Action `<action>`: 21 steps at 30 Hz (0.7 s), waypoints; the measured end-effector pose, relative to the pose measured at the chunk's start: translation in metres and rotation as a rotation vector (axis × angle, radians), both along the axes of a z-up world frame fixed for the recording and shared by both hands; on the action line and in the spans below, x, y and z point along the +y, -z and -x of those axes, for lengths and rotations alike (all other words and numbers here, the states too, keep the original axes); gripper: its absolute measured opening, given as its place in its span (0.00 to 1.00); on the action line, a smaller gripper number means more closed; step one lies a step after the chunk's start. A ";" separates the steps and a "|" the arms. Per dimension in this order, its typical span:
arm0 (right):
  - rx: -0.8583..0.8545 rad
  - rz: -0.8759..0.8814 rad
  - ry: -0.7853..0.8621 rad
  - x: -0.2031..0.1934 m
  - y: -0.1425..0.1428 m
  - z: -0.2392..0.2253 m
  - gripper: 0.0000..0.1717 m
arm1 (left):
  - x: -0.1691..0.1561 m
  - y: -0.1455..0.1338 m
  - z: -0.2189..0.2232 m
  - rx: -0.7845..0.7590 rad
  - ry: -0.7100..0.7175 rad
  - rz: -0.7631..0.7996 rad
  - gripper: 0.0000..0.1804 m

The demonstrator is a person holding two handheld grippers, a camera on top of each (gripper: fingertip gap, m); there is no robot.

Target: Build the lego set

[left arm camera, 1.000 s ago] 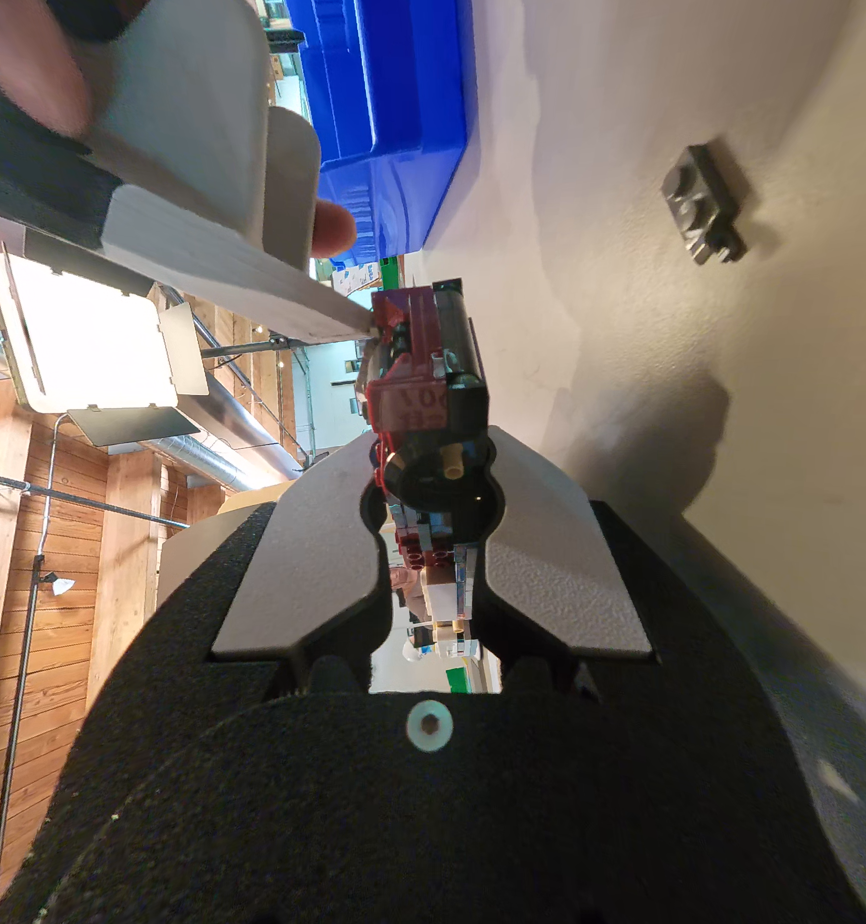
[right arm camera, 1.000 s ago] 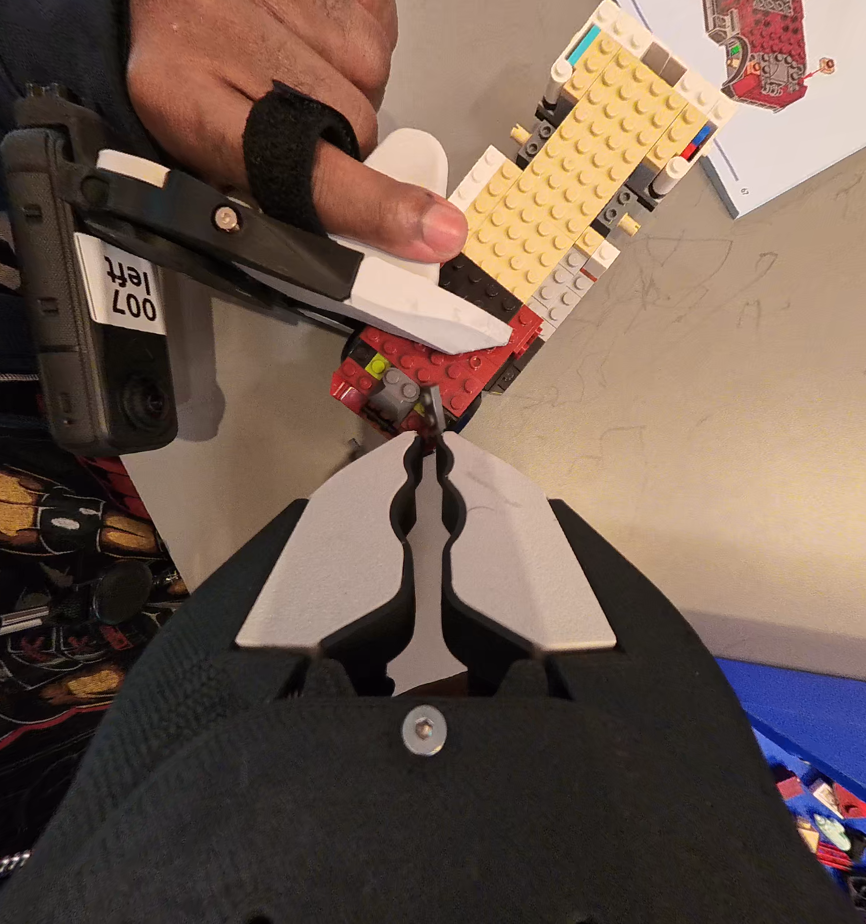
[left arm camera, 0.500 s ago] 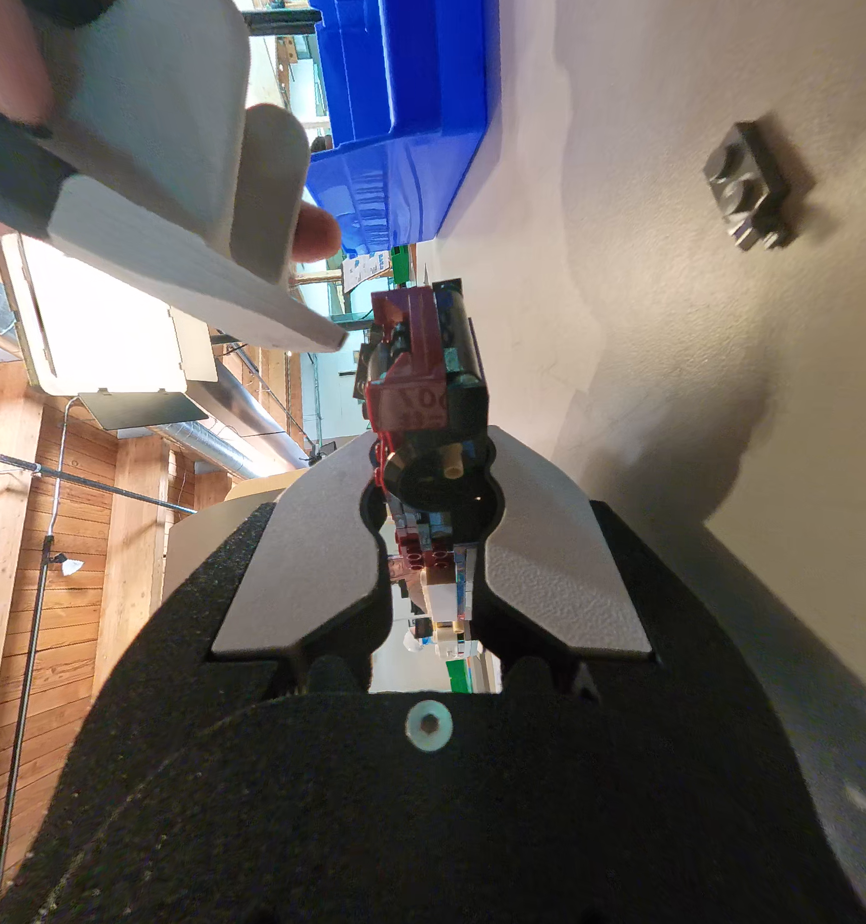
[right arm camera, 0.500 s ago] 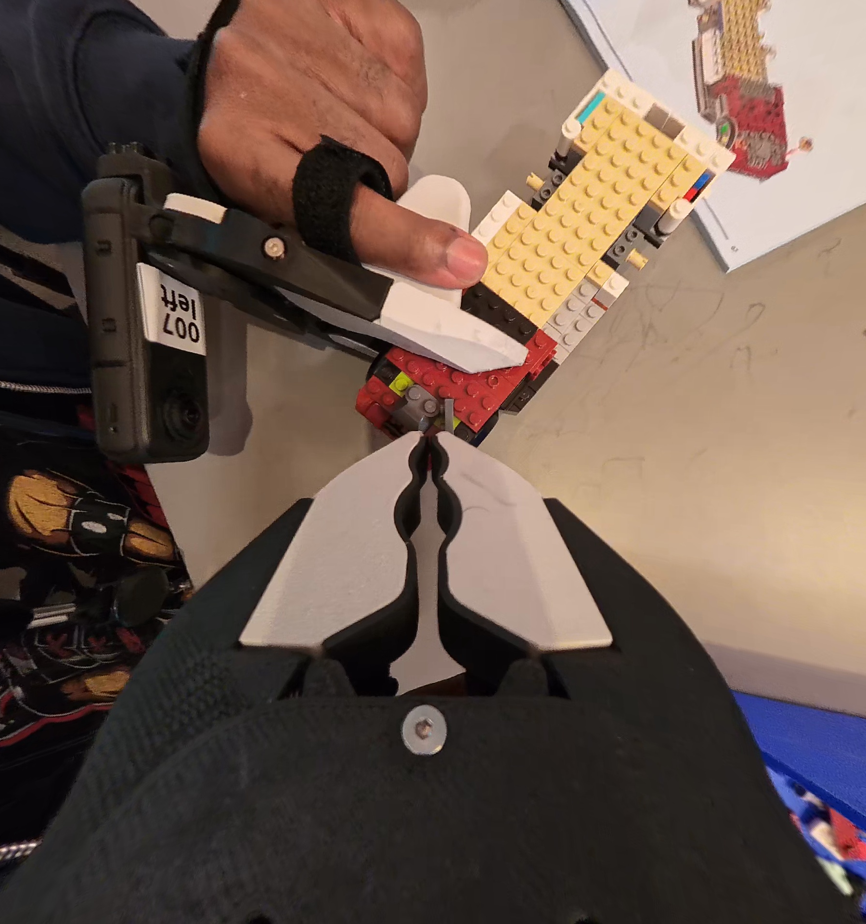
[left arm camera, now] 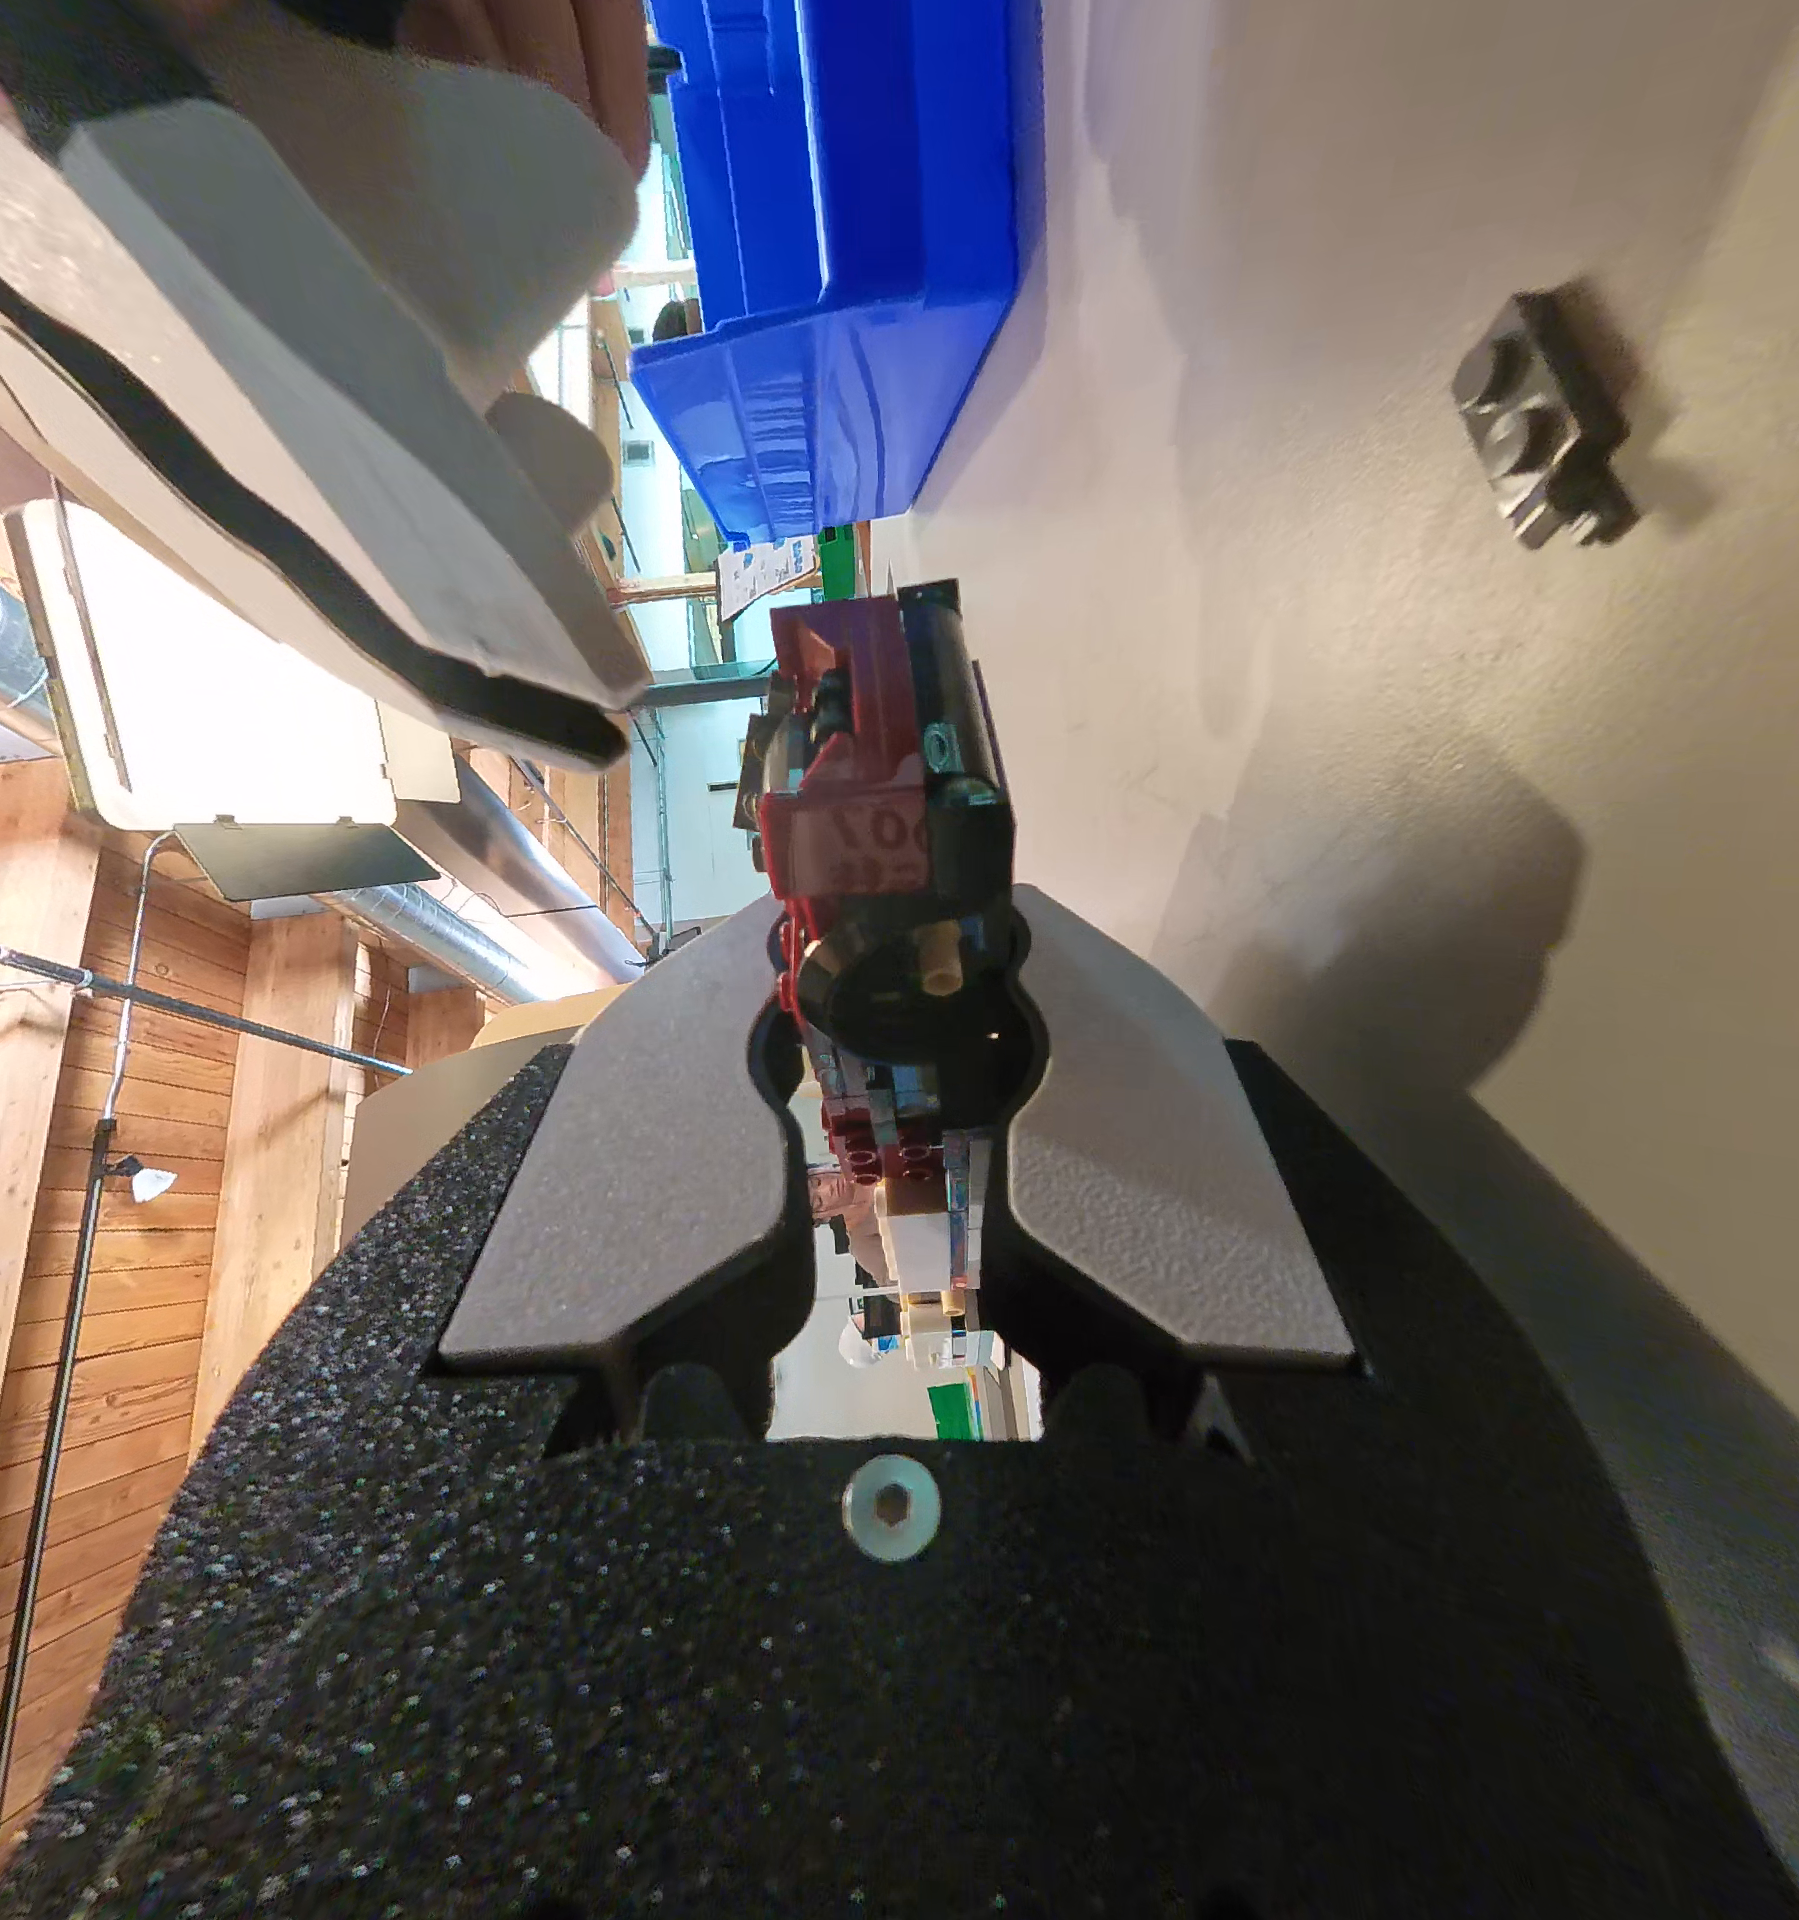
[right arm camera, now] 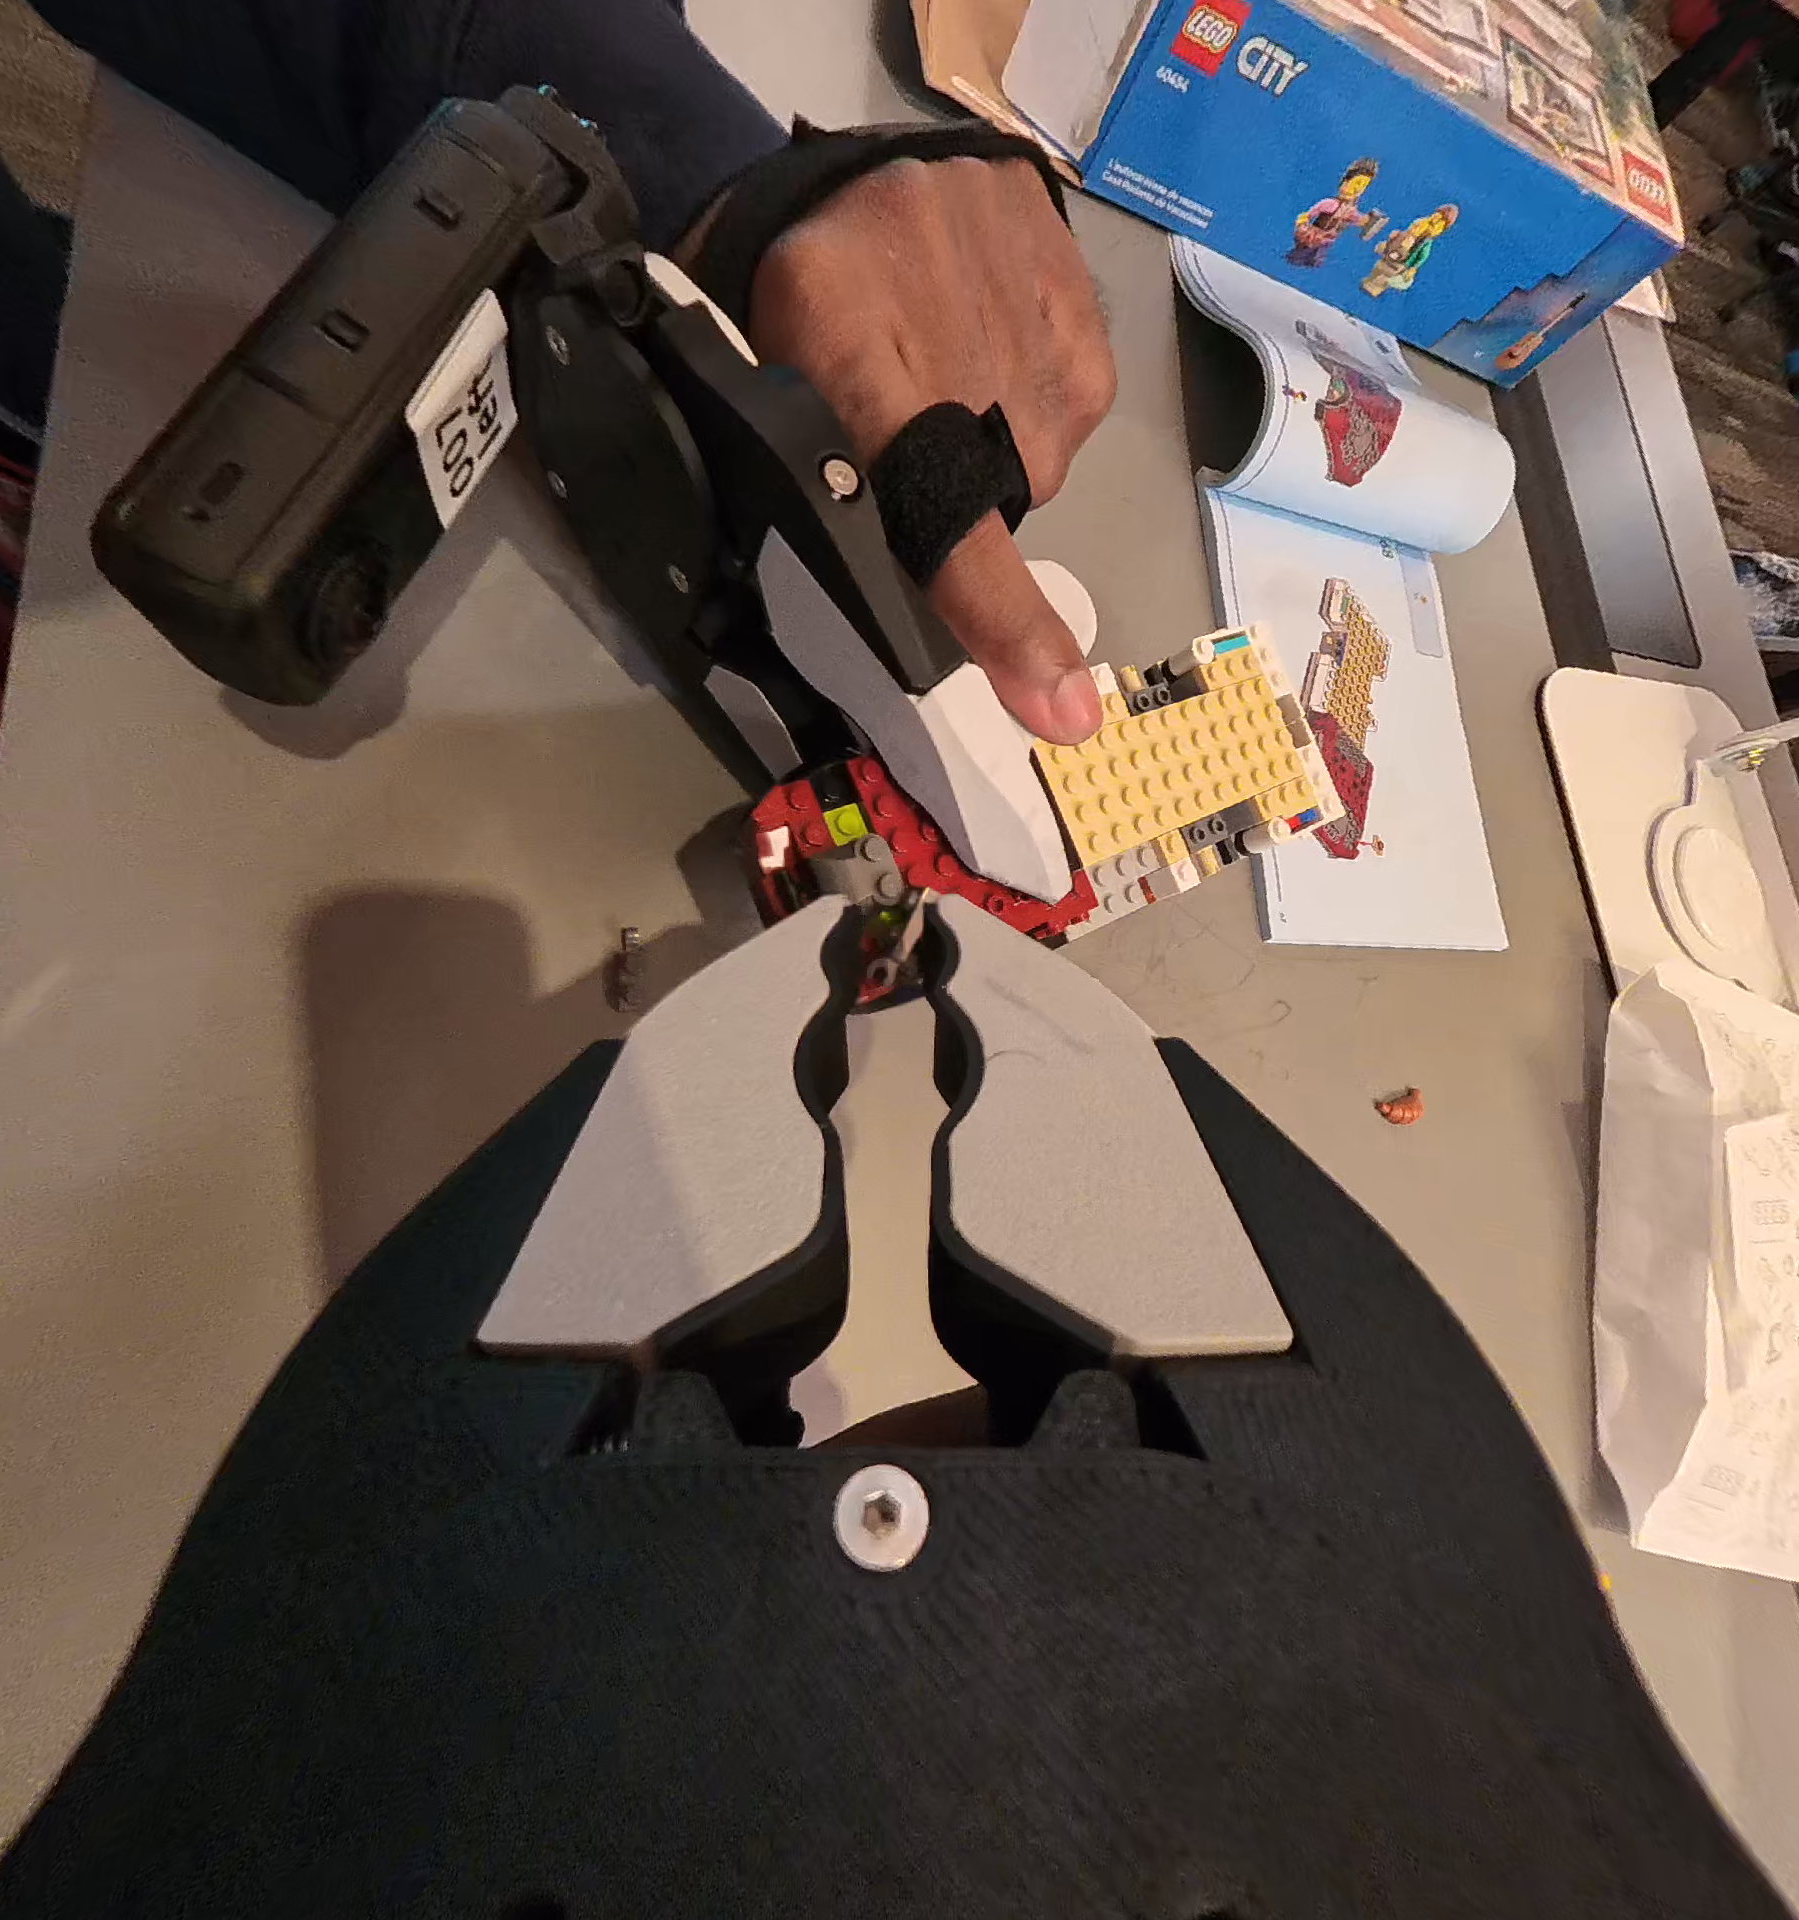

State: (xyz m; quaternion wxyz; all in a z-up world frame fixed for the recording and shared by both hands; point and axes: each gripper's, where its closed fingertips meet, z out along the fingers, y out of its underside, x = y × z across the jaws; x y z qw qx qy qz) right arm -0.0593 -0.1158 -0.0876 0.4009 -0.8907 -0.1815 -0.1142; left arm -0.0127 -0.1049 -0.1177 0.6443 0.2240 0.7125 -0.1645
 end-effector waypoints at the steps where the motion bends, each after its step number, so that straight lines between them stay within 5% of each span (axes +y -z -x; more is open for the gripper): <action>1: -0.003 0.006 -0.008 0.001 0.002 0.000 0.07 | 0.000 0.000 0.000 -0.001 0.000 0.001 0.19; 21: 0.187 -0.043 0.053 0.008 0.004 -0.008 0.04 | -0.005 -0.007 0.006 -0.013 0.035 0.033 0.19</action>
